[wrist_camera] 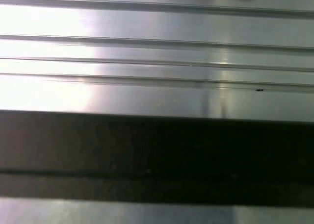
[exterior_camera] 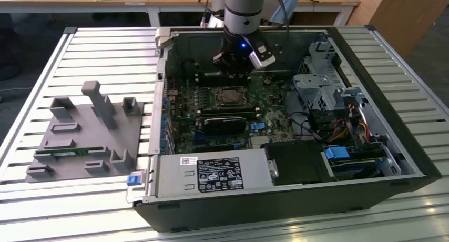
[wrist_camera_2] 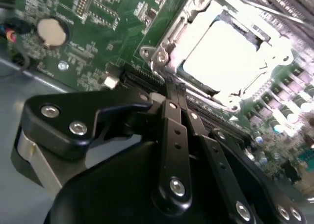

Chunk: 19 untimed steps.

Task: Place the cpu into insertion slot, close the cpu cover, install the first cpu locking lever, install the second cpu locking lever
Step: 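Install the first cpu locking lever, then install the second cpu locking lever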

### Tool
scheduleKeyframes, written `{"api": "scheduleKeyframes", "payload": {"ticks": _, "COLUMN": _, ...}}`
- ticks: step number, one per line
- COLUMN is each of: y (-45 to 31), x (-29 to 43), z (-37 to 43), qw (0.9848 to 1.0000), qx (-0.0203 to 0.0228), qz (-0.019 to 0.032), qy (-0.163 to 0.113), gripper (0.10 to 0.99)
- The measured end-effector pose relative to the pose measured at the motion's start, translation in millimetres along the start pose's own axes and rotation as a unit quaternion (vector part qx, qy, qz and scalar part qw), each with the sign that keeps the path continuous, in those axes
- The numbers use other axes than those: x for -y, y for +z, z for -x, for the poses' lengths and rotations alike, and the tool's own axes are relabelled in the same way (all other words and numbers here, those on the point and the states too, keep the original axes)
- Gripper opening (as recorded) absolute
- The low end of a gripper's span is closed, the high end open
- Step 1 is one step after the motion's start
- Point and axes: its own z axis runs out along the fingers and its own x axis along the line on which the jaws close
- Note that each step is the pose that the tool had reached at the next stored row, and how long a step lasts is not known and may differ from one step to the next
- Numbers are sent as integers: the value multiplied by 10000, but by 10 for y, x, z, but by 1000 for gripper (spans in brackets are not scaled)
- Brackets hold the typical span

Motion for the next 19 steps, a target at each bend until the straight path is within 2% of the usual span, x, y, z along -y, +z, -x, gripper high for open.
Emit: {"api": "scheduleKeyframes", "payload": {"ticks": 19, "y": -11, "x": 50, "z": 1, "qw": 10000, "qx": 0, "qz": 0, "qy": 0, "gripper": 106}}
